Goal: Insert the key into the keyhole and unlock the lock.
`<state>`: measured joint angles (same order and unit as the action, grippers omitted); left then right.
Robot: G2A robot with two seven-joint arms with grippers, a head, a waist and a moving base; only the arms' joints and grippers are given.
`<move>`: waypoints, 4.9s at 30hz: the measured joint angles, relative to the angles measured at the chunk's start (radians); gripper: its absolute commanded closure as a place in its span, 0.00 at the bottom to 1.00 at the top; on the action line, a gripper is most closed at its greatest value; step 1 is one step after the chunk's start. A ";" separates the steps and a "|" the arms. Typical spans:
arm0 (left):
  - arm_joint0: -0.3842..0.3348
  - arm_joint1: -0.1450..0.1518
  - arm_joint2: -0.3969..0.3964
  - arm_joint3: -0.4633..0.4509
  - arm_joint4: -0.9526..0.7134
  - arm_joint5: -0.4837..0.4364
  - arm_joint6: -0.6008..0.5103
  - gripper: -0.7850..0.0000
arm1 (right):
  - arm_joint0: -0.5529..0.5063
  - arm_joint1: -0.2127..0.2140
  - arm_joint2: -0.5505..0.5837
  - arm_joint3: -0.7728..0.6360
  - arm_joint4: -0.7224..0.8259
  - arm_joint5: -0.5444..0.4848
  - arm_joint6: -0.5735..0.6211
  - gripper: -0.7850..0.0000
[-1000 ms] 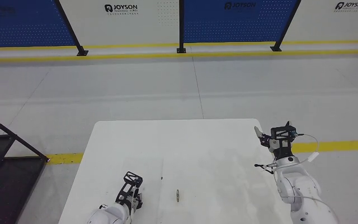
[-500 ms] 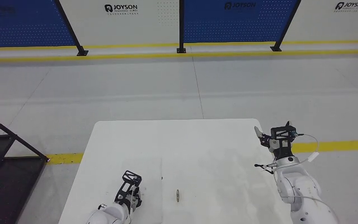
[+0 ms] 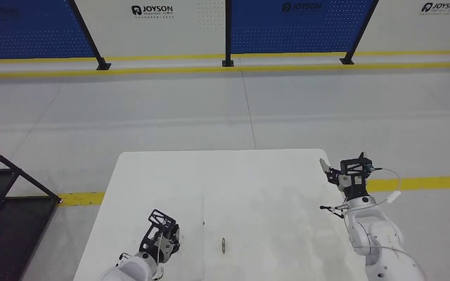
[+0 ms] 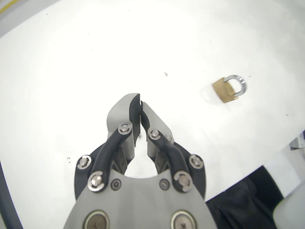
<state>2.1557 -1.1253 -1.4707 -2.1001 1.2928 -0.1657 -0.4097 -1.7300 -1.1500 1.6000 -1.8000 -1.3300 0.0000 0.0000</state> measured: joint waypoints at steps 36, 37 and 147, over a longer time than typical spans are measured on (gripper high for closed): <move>0.026 0.027 -0.161 0.221 -0.103 -0.560 0.713 1.00 | -0.162 -0.031 -0.600 -0.025 -0.220 -0.401 0.160 0.00; 0.026 0.027 -0.161 0.221 -0.103 -0.560 0.713 1.00 | -0.145 -0.037 -0.617 -0.006 -0.216 -0.370 0.162 0.00; -0.124 0.006 0.230 0.321 -0.817 -0.830 0.747 1.00 | 0.039 -0.137 -0.802 0.166 0.621 -0.690 -0.567 1.00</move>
<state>2.0320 -1.1195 -1.2403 -1.7789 0.4757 -0.9953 0.3376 -1.6914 -1.2873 0.7975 -1.6342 -0.7094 -0.6903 -0.5666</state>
